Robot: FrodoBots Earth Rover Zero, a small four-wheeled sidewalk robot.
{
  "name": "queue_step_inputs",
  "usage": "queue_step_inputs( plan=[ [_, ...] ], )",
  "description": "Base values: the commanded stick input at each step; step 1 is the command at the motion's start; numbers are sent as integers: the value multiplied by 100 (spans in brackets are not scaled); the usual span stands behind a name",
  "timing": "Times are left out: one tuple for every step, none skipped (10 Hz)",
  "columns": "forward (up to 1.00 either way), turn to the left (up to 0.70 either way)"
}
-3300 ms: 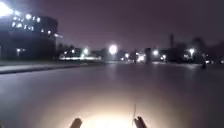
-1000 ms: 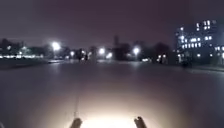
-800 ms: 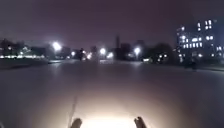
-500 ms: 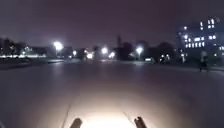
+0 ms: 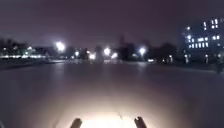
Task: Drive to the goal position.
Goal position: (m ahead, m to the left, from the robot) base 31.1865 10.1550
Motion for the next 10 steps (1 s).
queue_step_inputs(
  plan=[
    [100, 0],
    [100, 0],
    [100, 0],
    [100, 0],
    [100, 0],
    [100, 0],
    [100, 0],
    [100, 0],
    [100, 0],
    [100, 0]
  ],
)
